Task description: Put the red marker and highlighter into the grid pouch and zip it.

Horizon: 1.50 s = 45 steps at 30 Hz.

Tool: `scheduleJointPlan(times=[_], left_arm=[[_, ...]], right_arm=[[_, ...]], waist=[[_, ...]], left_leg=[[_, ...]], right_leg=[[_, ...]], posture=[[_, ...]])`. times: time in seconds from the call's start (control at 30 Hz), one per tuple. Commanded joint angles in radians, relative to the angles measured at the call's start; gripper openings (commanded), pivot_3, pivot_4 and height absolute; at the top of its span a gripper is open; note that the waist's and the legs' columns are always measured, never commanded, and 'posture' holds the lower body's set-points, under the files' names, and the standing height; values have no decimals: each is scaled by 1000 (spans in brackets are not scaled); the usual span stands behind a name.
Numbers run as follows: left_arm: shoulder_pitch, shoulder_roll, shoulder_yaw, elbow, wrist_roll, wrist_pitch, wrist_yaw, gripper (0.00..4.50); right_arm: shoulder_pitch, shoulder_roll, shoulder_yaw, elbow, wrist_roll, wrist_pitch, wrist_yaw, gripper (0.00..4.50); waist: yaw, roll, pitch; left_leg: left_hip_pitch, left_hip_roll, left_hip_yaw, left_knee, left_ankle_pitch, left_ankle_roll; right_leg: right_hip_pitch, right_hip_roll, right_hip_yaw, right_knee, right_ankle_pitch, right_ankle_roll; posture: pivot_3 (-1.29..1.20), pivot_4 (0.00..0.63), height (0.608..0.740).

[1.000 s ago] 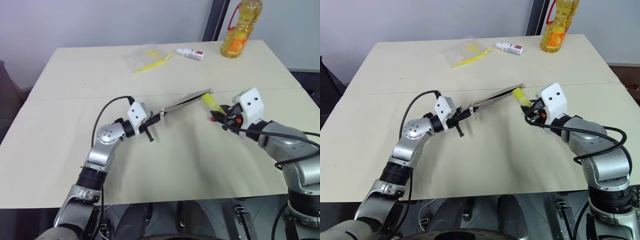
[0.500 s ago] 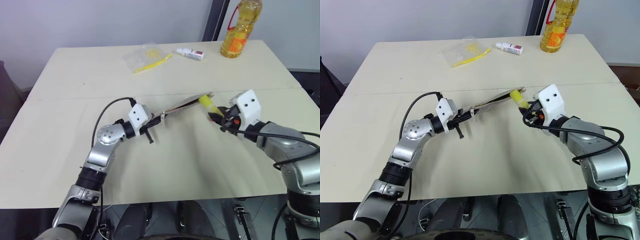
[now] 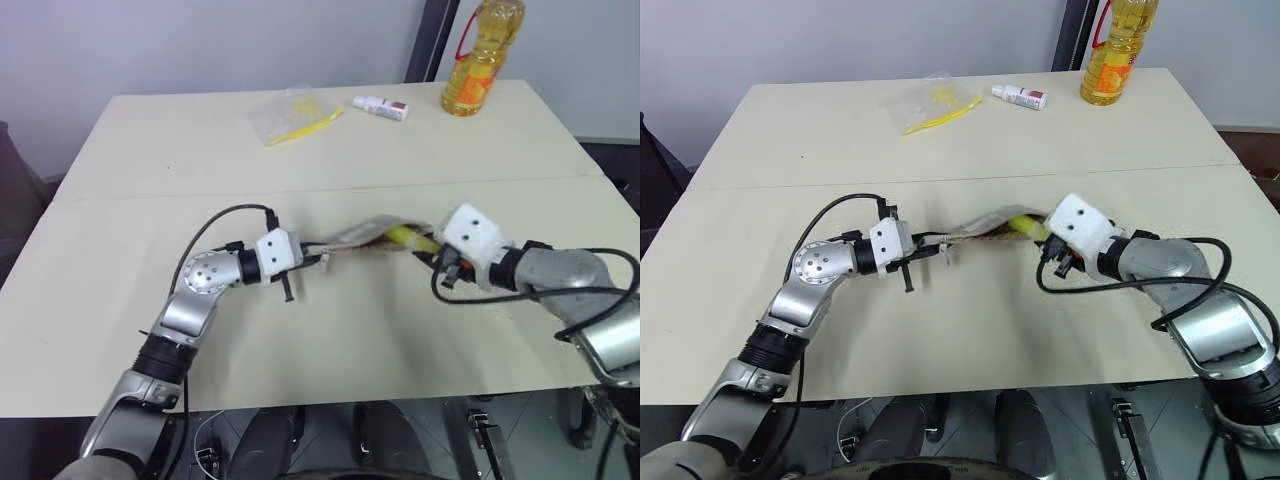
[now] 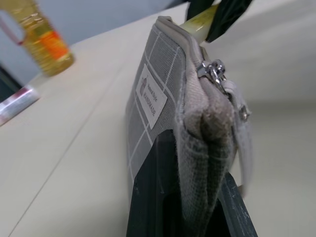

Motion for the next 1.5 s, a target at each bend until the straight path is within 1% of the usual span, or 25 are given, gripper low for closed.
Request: scheduleJointPlan(times=[0.03,0.17,0.23,0.3,0.33,0.4,0.43,0.53,0.6,0.7,0.8,0.93,1.03,1.1,1.23,1.3,1.4,1.5], left_arm=[[-29,22,-15,-20,-11,-53,-65,0],[-49,33,-13,-3,-24,-57,-103,0],[-54,37,-9,-3,-24,-52,-111,0],[-51,35,3,-3,-30,-27,-104,0],[-49,34,9,-2,-32,-15,-97,0],[-45,31,21,5,-30,8,-76,0],[-44,27,30,10,-29,22,-58,0],[-41,2,62,20,-24,62,20,0],[-40,-24,86,23,-12,93,93,0],[-33,-60,107,14,-6,141,177,0],[-25,-106,115,3,-5,195,260,0],[-18,-131,92,-8,15,215,289,0],[-14,-134,83,-14,19,219,289,0],[-11,-131,84,-18,18,222,286,0],[-7,-122,89,-23,10,225,279,0],[-6,-120,89,-23,7,225,277,0],[-3,-122,85,-32,-5,230,267,0],[2,-127,79,-45,-18,239,250,0]], right_arm=[[-25,-34,80,-52,-81,-125,80,872],[-73,1,127,-28,-139,-163,98,872],[-89,32,109,-17,-112,-126,104,872],[-93,48,76,-22,-89,-90,109,1920],[-92,53,59,-28,-81,-79,109,2308],[-87,76,3,-37,-51,-47,96,3354],[-80,89,-40,-44,-21,-21,92,3739],[-61,128,-200,-46,77,57,80,3739],[-49,148,-296,-13,109,97,54,3739],[-25,169,-369,57,106,120,3,3739],[-33,244,-407,199,99,155,-92,3739],[-44,288,-366,339,64,110,-136,3739],[-62,285,-317,455,23,26,-133,3739],[-68,261,-282,514,2,-43,-92,3739],[-78,183,-222,613,-10,-166,67,3739],[-95,162,-202,663,-13,-205,116,3739],[-171,149,-164,805,-36,-265,181,3739],[-241,140,-106,939,-74,-343,275,3739]], waist=[[0,0,0],[-1,0,0],[0,0,0],[0,0,0],[1,0,0],[1,0,0],[1,0,0],[2,0,0],[2,0,0],[2,-1,0],[1,-1,0],[-1,-1,0],[-1,0,0],[-1,0,0],[-1,0,0],[-1,0,-1],[-5,0,0],[-5,0,-1]], left_leg=[[0,0,0,0,0,0],[0,0,0,0,0,0],[0,0,0,0,0,0],[0,0,0,0,0,0],[0,0,0,0,0,0],[-1,0,0,0,0,0],[-1,0,0,0,0,0],[-1,0,0,1,0,0],[-1,0,-1,1,0,0],[-1,0,-1,1,0,0],[-1,0,0,1,0,0],[-1,0,0,1,0,0],[-1,0,0,1,0,0],[-1,0,0,1,0,0],[-1,0,0,1,0,0],[-1,0,0,1,0,0],[0,0,1,2,0,0],[1,0,1,1,0,0]], right_leg=[[0,0,0,0,0,0],[0,0,0,0,0,0],[0,0,0,0,0,-1],[0,0,0,0,0,0],[0,0,0,0,0,0],[-1,0,0,0,0,0],[-1,0,0,0,0,0],[-1,0,0,0,0,0],[-1,0,0,0,0,1],[0,0,0,0,1,1],[0,0,0,1,1,1],[-1,0,0,2,1,1],[-1,1,0,3,1,1],[-1,1,0,3,1,1],[-1,1,0,3,1,1],[-1,1,0,3,1,1],[0,1,0,3,1,1],[0,1,1,3,1,1]], posture=[[0,150,740],[0,150,740],[0,150,740],[0,150,740],[0,150,740],[0,150,740],[0,150,740],[0,150,740],[0,150,740],[0,150,740],[0,150,740],[0,150,740],[0,150,740],[0,150,740],[0,150,740],[0,150,740],[0,150,740],[0,150,740]])
